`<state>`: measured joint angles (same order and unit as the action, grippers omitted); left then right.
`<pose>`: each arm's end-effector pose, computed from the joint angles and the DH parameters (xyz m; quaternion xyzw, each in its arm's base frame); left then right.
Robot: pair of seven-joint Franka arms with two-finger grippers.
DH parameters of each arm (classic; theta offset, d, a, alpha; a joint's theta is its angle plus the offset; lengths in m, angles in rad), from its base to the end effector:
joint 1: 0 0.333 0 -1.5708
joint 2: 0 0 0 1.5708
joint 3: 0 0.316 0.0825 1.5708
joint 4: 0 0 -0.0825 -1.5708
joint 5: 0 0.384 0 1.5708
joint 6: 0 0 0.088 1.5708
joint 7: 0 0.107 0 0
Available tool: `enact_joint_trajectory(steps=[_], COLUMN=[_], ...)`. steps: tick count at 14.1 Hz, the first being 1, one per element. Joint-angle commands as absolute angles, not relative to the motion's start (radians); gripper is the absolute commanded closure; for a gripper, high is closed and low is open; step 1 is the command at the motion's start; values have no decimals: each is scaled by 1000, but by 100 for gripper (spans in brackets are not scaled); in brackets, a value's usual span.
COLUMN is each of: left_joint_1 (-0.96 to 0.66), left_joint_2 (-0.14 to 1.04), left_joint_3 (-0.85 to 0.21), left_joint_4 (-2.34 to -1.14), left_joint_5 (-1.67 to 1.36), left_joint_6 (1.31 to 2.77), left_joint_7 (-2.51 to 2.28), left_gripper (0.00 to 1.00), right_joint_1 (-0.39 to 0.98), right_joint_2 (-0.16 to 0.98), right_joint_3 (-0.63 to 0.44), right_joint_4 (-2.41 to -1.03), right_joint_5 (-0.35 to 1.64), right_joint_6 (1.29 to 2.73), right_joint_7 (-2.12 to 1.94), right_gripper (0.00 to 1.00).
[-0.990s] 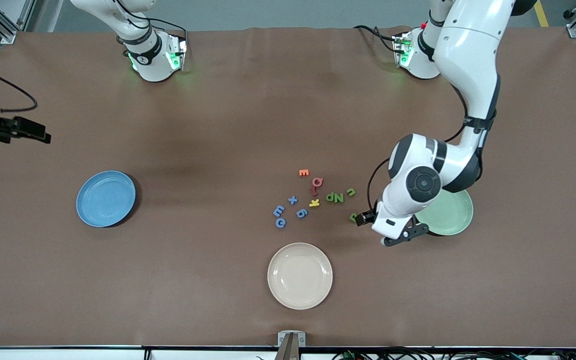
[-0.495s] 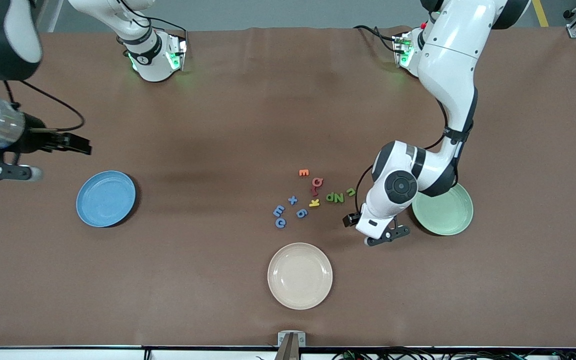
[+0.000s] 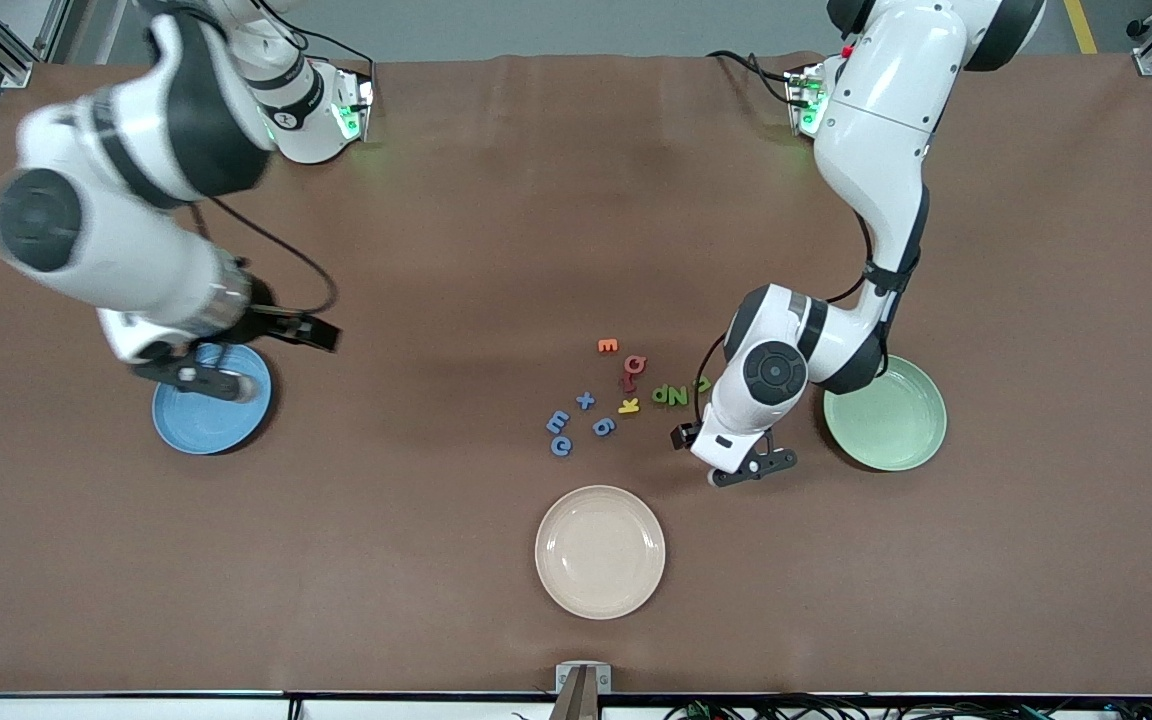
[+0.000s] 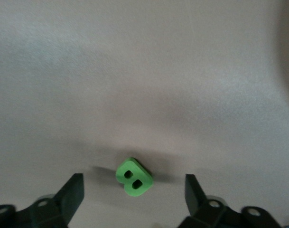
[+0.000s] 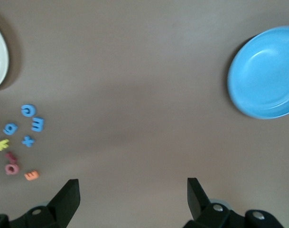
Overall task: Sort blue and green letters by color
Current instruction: 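Reach the left gripper to the green B while the right gripper approaches letters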
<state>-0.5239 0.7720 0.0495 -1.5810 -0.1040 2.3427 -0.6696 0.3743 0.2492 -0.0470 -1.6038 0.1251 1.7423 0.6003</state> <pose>0.6173 -0.3239 0.1824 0.9917 0.1267 -0.0144 0.0143 0.5878 0.2142 0.4758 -0.9857 0.1492 0.0739 0.0247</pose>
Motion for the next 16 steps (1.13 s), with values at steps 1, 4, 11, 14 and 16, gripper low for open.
enact_joint_trajectory(steps=[1,4,11,14,16], left_joint_1=[-532,-537,-534,-531,-525], left_joint_2=[787,788,788,788,781], left_joint_3=[52,54,54,52,52], left_joint_4=[-1575,-1581,-1583,-1583,-1585], left_joint_5=[-89,-89,-95,-101,-101], left_joint_6=[2353,2353,2361,2361,2358], left_joint_7=[-684,-683,-692,-695,-700], left_gripper=[19,33,64,75,78], right_joint_1=[463,534,632,684,710], right_joint_2=[288,317,408,489,532], right_joint_3=[-58,-58,-58,-58,-58], right_joint_4=[-1600,-1617,-1620,-1612,-1608], right_joint_5=[138,138,138,140,140], right_joint_6=[1791,1859,2003,2100,2166], right_joint_7=[753,868,1017,1041,1090], right_gripper=[0,0,0,0,0])
